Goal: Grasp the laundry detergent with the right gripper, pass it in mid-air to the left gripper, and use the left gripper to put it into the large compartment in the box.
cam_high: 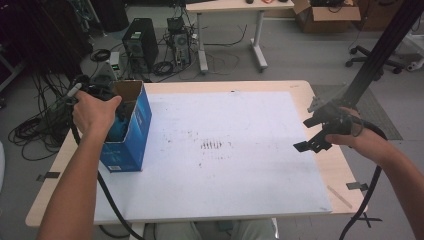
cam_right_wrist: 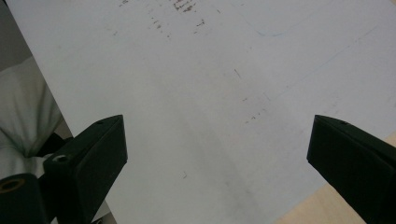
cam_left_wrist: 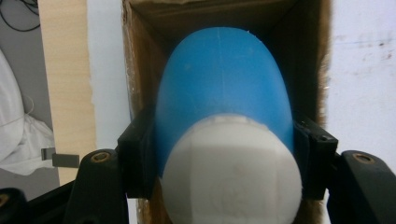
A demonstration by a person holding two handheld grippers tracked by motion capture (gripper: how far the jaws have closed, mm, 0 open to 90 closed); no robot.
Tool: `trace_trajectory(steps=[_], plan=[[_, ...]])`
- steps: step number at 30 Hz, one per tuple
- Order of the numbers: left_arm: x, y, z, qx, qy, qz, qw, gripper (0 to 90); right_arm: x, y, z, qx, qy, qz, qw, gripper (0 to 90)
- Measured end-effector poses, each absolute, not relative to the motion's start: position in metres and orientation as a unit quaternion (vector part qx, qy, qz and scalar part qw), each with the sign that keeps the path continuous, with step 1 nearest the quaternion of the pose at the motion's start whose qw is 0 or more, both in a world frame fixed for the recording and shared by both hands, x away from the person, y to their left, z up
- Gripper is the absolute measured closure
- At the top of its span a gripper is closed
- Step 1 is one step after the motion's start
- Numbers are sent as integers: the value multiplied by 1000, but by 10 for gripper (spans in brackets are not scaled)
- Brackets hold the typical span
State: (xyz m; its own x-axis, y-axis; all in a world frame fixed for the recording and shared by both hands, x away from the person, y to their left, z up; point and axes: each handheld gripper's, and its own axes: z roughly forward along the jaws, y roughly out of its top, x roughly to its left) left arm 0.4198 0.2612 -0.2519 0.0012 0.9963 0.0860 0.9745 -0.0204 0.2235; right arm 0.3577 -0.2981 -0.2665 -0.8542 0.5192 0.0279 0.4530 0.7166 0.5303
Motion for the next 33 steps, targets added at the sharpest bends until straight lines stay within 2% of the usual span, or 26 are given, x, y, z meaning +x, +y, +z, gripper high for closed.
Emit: trace_trajectory(steps=[13, 33], plan=[[421, 264, -274, 711, 693, 109, 39, 377, 361, -293, -268, 263, 925, 268, 59, 49], [424, 262, -276, 718, 686, 110, 32, 375, 362, -292, -272, 263, 925, 270, 55, 49]])
